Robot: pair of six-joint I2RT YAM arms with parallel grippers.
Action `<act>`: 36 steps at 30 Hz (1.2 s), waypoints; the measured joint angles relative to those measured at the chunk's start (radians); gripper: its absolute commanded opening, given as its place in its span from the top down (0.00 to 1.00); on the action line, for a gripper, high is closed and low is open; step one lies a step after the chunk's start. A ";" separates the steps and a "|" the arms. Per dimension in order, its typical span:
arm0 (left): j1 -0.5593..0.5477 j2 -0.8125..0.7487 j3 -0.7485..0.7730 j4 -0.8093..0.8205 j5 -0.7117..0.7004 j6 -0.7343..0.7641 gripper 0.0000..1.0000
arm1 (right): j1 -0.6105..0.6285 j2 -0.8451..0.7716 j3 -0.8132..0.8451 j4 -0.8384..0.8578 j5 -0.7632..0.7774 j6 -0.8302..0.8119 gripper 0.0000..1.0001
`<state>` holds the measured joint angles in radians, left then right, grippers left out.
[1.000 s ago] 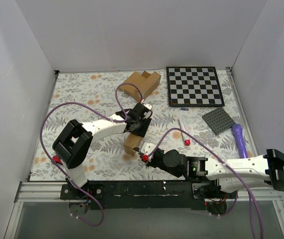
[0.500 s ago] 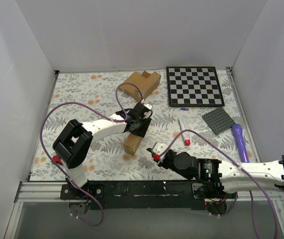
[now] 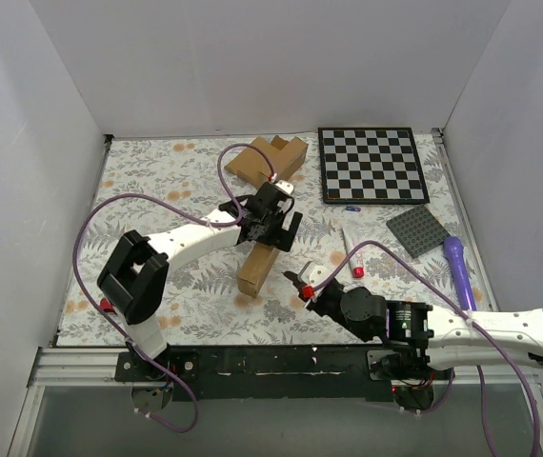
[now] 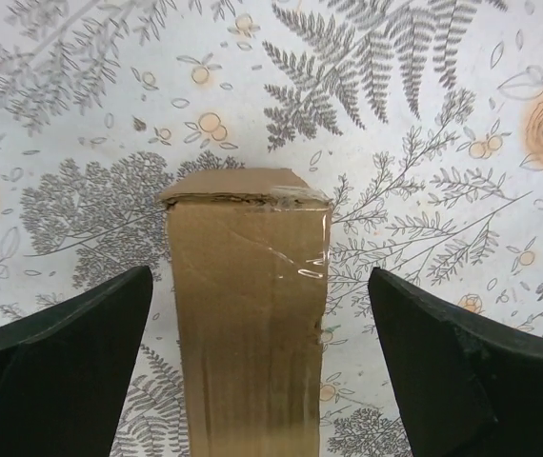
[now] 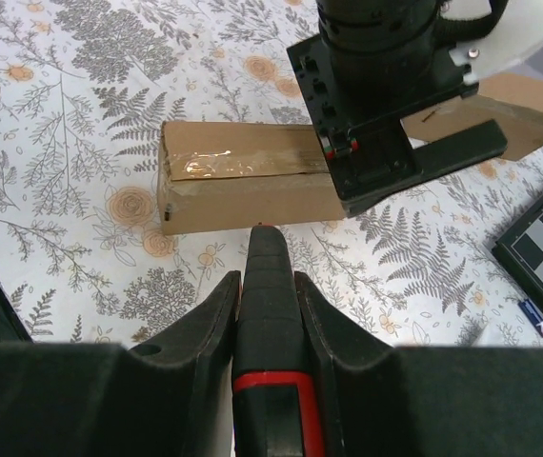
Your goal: Unpack the express box
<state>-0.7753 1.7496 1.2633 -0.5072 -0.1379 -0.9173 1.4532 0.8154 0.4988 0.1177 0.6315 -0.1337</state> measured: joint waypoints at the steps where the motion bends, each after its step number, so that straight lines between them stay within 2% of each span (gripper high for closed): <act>1: 0.000 -0.009 0.003 0.000 -0.010 -0.004 0.02 | 0.000 -0.008 0.000 -0.005 0.007 0.001 0.99; 6: 0.021 -0.153 0.006 0.031 -0.118 -0.060 0.02 | 0.000 -0.033 0.024 -0.037 0.084 0.032 0.99; 9: 0.098 -0.289 -0.019 0.074 -0.173 -0.156 0.02 | 0.000 0.005 0.089 -0.077 0.156 0.087 0.99; 13: 0.253 -0.649 -0.264 0.264 -0.162 -0.306 0.02 | -0.051 0.016 0.113 -0.031 0.161 0.179 0.99; 17: 0.249 -0.889 -0.454 0.459 -0.015 -0.428 0.02 | -0.216 0.020 0.106 0.095 0.047 0.320 0.99; 19: 0.243 -0.916 -0.496 0.530 0.071 -0.474 0.02 | -0.277 0.026 0.085 0.217 -0.001 0.380 0.99; 26: 0.241 -0.945 -0.672 0.775 0.355 -0.616 0.03 | -0.369 0.135 0.010 0.629 -0.203 0.595 0.99; 30: 0.241 -0.957 -0.711 0.879 0.449 -0.660 0.04 | -0.419 0.200 -0.014 0.785 -0.284 0.727 0.99; 36: 0.241 -1.012 -0.777 1.038 0.507 -0.711 0.07 | -0.455 0.264 -0.025 0.970 -0.367 0.895 0.99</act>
<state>-0.5343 0.7376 0.4858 0.5312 0.3687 -1.6287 0.9981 1.0794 0.4736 1.0878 0.2646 0.7609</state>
